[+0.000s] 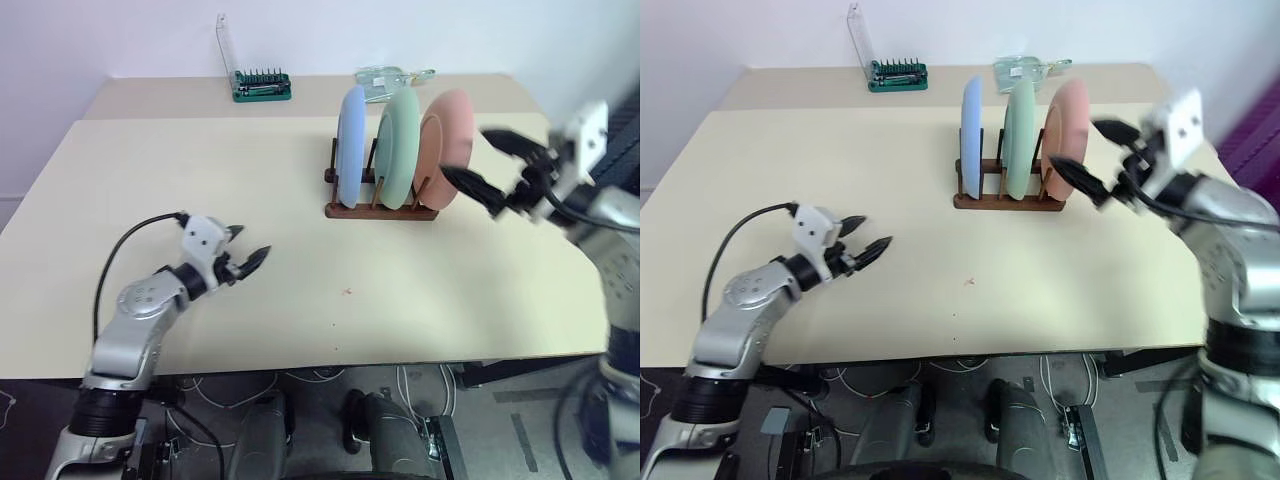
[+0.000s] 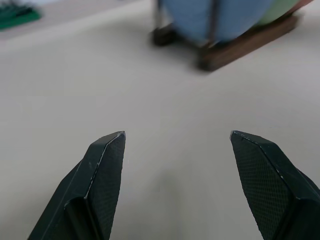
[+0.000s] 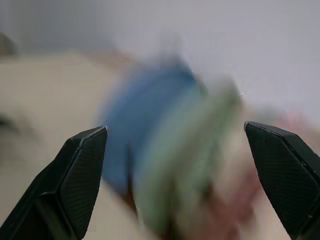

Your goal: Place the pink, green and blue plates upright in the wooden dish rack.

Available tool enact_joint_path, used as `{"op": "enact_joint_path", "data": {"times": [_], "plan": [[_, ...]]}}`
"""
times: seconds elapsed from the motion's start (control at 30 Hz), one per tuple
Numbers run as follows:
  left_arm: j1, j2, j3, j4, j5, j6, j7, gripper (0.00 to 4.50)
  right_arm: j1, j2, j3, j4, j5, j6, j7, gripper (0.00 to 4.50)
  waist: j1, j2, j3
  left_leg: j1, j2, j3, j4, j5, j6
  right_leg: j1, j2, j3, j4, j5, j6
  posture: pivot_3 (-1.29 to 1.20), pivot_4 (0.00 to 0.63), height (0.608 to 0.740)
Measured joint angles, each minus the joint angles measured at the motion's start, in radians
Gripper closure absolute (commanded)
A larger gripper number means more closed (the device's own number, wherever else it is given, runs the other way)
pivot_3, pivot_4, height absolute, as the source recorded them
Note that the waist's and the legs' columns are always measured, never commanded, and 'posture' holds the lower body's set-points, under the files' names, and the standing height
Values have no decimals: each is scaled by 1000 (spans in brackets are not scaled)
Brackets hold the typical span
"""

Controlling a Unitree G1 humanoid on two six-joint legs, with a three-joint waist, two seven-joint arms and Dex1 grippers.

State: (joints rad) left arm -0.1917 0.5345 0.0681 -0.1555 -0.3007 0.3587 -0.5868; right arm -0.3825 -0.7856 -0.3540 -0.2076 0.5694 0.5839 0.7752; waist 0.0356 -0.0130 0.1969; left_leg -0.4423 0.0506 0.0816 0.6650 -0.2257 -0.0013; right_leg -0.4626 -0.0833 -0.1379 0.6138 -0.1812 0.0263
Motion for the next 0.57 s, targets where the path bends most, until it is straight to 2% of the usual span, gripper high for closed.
{"op": "enact_joint_path", "data": {"times": [0.13, 0.3, 0.57], "plan": [[0, 2, 3, 27, 10, -27, -12, 1047, 137, -51, -1, -12, -55, -62, 57, 27, -1, 1, 0, 1, 1, -1, 0, 0, -1, 0, 2, -1, 0, 0, -1, 0, 150, 730], [0, 3, 5, 37, 18, -40, -14, 1047, 139, -16, 78, 70, -165, -157, 16, 27, 2, 1, 0, 0, 1, -1, 0, 0, -1, 0, 1, -1, 0, 0, -1, 0, 150, 730], [64, -5, 14, 21, 48, -40, 26, 1047, 132, 41, 136, 240, -243, -306, 15, 27, 4, 1, 0, 0, 0, 0, 0, 0, 0, 0, 0, -1, -1, 0, -1, 0, 150, 730]]}}
